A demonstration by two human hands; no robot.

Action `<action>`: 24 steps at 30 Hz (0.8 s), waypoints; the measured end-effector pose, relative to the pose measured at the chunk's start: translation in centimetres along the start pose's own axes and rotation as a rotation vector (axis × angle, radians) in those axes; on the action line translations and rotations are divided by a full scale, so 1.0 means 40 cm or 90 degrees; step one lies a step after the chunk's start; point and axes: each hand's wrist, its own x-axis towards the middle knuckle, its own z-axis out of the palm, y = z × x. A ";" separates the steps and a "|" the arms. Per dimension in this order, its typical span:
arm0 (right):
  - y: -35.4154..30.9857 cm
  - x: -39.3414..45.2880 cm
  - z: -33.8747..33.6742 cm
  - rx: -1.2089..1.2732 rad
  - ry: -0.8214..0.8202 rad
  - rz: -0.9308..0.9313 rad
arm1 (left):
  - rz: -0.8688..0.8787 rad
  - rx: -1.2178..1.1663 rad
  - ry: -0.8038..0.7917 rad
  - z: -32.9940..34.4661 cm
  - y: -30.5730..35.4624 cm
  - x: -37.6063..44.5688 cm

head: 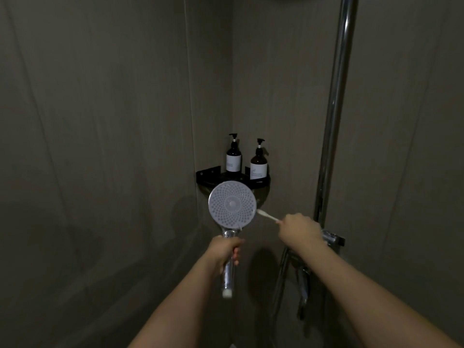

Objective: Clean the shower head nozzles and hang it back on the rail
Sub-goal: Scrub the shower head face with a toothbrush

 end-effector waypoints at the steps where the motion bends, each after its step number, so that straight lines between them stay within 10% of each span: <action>1: 0.011 -0.002 -0.003 -0.019 0.020 -0.006 | -0.006 -0.004 0.004 -0.010 -0.005 0.002; 5: -0.056 -0.024 0.022 -0.014 0.060 -0.154 | -0.011 0.000 -0.008 -0.005 -0.015 0.005; 10: 0.019 0.012 0.036 0.074 0.067 0.008 | -0.020 0.017 -0.033 0.004 -0.011 0.003; 14: 0.002 0.001 0.050 0.068 0.044 -0.136 | -0.024 0.005 -0.048 0.014 -0.014 0.011; 20: 0.016 0.011 0.053 0.173 0.072 -0.039 | 0.002 -0.037 -0.065 0.023 -0.018 0.015; 24: -0.001 -0.001 0.047 0.306 -0.054 -0.173 | -0.027 -0.140 -0.072 0.013 -0.011 0.031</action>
